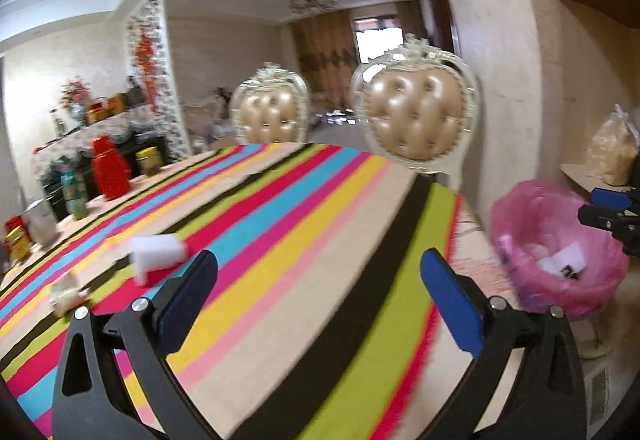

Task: Collect trash
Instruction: 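Move both open tools back over the table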

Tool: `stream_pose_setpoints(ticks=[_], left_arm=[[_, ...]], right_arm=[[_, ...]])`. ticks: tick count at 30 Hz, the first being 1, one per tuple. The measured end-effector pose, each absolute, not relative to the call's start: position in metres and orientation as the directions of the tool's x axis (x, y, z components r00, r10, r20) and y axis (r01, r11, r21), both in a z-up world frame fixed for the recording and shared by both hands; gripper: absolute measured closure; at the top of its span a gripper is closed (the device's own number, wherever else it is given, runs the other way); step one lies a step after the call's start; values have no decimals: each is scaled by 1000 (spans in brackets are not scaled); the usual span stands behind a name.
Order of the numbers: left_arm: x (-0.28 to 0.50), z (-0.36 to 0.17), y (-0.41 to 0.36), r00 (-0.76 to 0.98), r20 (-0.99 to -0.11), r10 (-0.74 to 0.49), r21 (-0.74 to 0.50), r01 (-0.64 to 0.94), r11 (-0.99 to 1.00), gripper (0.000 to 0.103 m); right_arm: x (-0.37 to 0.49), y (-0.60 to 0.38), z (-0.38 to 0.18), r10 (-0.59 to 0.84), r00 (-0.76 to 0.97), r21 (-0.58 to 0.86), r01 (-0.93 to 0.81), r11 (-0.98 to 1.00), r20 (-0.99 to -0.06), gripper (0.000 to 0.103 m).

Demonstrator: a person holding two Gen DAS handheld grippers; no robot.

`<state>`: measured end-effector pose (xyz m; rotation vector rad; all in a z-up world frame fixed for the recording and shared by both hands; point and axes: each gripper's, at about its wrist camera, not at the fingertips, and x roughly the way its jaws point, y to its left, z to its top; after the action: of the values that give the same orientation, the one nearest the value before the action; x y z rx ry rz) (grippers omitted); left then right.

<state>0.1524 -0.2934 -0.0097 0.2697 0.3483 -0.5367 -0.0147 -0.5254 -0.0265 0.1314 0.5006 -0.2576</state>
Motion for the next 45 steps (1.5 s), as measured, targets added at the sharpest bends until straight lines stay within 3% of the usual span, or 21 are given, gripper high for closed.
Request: stream_pose_setpoints(ticks=[9,23,31,37,41,45], left_arm=[[186,-12,-178,850,-443,-285,86,356,930,5],[259,-8,-41,889,-457,-29,73,70,995,5],[314,-10,-15,881,-465,85,114,-36,993,5],[322,-21,19,884,-455,110,8,-119,993,5],[317,-29,34,879,-448,162,47,-158,986,5],[310,-23,47,893,-410,186,-4,-206,979,5]], right_arm=[[45,-410,-20,-50,865,-2,56,998,-500,32],[179,-260,-11,142,835,-3,-169,986,-532,31],[250,-222,-24,180,778,96,-153,983,-602,31],[291,-194,-41,146,751,110,-98,989,-644,31],[320,-178,-48,95,745,92,-46,995,-660,31],[356,-167,-55,49,731,110,37,993,-681,31]])
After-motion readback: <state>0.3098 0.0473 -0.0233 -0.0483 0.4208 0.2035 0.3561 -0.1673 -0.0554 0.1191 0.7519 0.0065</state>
